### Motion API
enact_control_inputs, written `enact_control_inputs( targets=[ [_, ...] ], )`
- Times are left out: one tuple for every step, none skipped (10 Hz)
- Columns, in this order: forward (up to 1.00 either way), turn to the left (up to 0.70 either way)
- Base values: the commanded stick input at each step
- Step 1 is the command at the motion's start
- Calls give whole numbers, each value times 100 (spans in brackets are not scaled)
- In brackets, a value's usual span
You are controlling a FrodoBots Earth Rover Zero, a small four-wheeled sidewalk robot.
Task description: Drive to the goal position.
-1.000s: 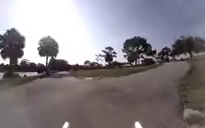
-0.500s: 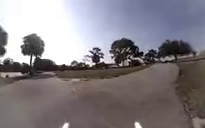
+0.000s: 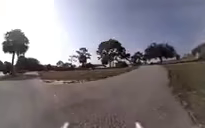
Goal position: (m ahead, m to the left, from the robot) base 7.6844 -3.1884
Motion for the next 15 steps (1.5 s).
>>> enact_control_inputs(
  targets=[
    [100,-37],
    [100,-37],
    [100,-37],
    [100,-33],
    [100,-26],
    [100,-24],
    [100,-24],
    [100,-23],
    [100,-23],
    [100,-23],
    [100,-17],
    [100,0],
    [100,0],
    [100,0],
    [100,0]
  ],
)
